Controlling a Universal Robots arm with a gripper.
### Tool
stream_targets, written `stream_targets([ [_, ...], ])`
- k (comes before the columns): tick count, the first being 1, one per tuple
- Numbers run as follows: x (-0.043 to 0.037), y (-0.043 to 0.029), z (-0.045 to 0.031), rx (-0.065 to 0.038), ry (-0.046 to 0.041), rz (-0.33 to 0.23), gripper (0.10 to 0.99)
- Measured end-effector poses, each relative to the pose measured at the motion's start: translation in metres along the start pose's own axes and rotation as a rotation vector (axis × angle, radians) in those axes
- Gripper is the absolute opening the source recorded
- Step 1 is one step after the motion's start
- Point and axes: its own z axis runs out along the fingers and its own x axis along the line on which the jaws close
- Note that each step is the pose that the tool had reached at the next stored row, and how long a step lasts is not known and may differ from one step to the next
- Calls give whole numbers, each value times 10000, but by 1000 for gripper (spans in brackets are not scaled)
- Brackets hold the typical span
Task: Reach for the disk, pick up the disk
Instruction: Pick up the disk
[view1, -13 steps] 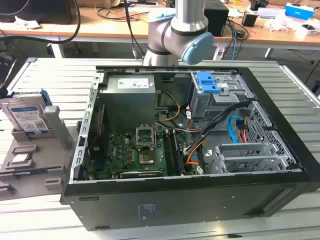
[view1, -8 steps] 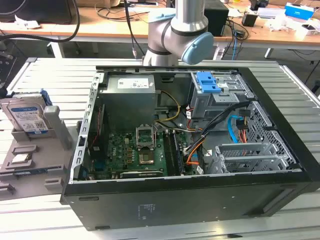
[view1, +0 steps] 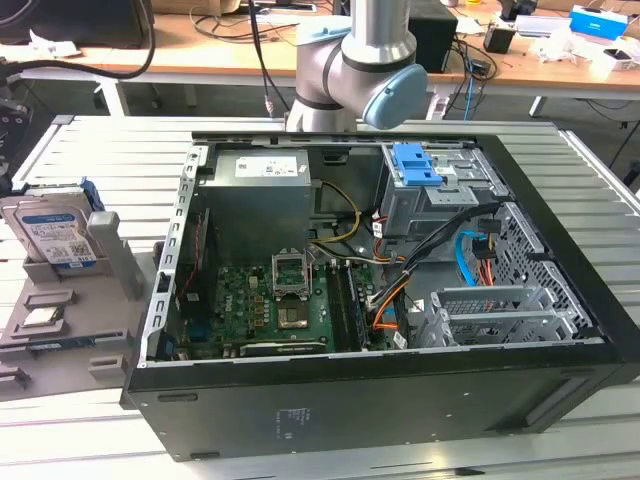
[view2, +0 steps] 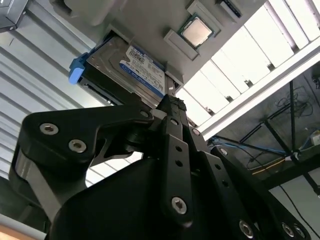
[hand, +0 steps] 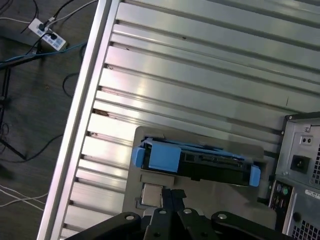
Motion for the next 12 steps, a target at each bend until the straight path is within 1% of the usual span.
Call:
stream_targets([
  [2,0,0,0,0,11,-282,106],
  [7,0,0,0,0,30,-787,106],
  [8,0,0,0,0,37,-965,106],
  [12,0,0,0,0,50,-1295,106],
])
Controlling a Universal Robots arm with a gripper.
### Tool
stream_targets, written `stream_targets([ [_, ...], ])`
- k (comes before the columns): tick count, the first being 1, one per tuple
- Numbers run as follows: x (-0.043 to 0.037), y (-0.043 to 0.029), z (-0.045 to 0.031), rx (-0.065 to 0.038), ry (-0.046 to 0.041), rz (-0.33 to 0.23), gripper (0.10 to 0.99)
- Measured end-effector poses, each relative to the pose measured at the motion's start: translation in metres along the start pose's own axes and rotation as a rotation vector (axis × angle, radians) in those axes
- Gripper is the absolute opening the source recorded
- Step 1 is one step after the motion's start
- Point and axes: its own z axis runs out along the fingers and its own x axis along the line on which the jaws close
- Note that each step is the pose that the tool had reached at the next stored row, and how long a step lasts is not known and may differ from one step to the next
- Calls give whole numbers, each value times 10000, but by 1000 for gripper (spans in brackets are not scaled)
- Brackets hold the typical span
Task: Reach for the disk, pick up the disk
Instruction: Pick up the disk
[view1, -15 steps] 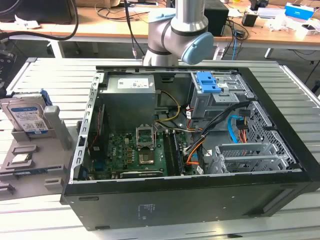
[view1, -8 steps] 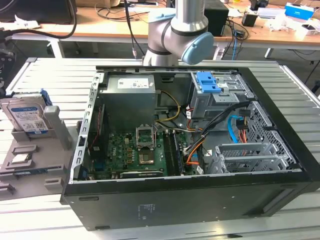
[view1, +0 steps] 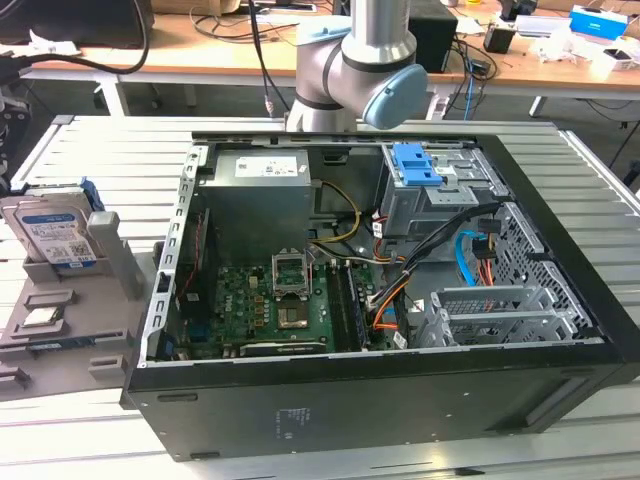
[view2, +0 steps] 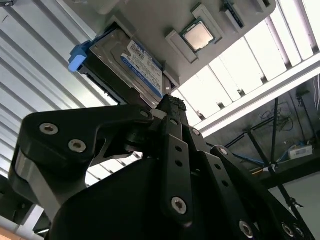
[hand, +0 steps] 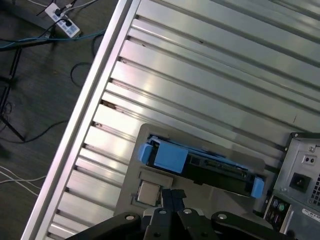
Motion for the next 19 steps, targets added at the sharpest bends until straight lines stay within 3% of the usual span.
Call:
stream_targets([
  [19,0,0,0,1,56,-1463,106],
])
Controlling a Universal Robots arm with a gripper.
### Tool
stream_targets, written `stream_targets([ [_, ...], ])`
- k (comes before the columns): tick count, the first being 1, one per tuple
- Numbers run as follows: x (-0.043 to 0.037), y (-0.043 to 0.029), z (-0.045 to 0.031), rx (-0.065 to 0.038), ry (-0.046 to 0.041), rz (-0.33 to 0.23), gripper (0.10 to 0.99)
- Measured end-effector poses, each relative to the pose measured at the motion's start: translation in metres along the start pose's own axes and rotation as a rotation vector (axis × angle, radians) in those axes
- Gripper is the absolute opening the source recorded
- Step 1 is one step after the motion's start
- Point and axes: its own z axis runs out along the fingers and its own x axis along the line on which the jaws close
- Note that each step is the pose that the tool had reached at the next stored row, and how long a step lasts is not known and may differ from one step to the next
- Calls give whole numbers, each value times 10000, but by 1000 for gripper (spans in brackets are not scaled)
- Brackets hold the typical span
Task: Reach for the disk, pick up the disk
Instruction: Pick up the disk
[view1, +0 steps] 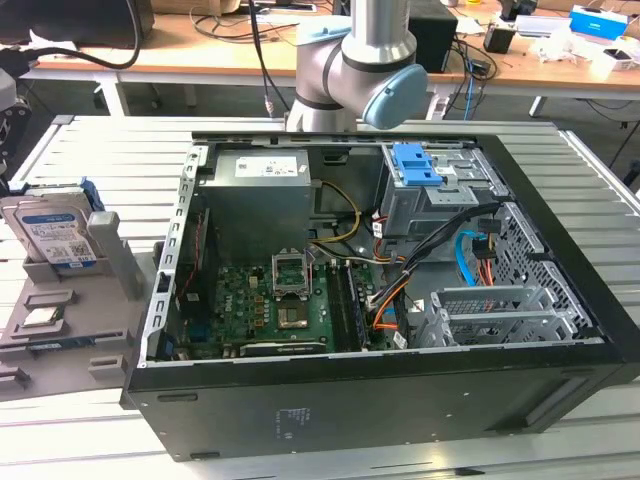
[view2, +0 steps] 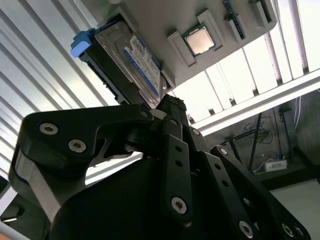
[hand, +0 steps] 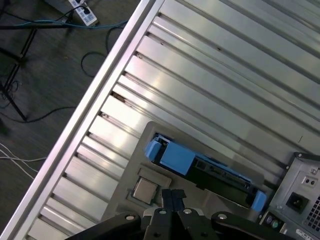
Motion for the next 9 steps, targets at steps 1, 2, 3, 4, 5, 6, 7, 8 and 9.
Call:
stream_targets([
  [1,0,0,0,-1,3,-70,106],
  [2,0,0,0,0,4,-115,106],
  [3,0,0,0,0,8,-197,106],
  [4,0,0,0,-1,10,-247,106],
  [5,0,0,0,0,12,-330,106],
  [6,0,0,0,0,15,-387,106],
  [7,0,0,0,0,18,-447,106],
  [8,0,0,0,-1,20,-530,106],
  [9,0,0,0,0,22,-576,106],
])
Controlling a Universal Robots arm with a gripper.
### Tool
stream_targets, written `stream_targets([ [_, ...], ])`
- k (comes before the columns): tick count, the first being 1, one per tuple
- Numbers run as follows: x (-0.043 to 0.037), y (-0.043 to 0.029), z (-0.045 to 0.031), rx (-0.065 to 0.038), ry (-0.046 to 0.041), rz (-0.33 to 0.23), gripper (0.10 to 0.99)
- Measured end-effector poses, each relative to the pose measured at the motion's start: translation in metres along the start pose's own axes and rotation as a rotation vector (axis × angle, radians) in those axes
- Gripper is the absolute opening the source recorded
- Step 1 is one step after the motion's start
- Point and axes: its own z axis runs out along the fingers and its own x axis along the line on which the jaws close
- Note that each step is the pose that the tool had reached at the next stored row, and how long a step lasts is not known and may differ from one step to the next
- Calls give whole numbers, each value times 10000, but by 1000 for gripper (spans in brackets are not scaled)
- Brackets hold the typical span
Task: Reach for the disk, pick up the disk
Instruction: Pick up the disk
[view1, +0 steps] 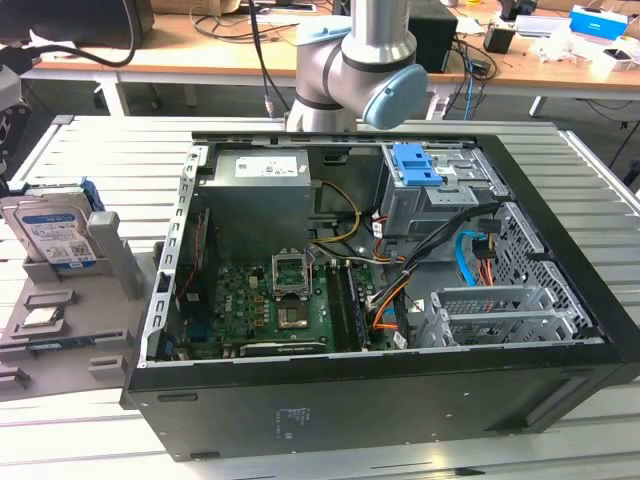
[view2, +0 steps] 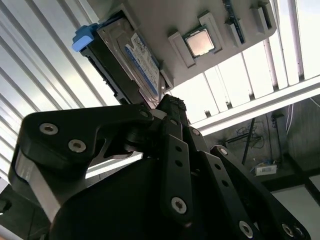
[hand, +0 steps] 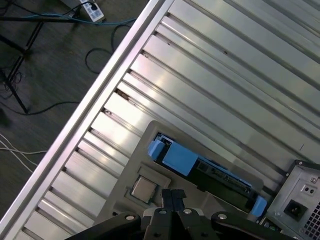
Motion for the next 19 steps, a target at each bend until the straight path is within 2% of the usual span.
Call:
stream_targets([
  [19,0,0,0,0,52,-1367,106],
])
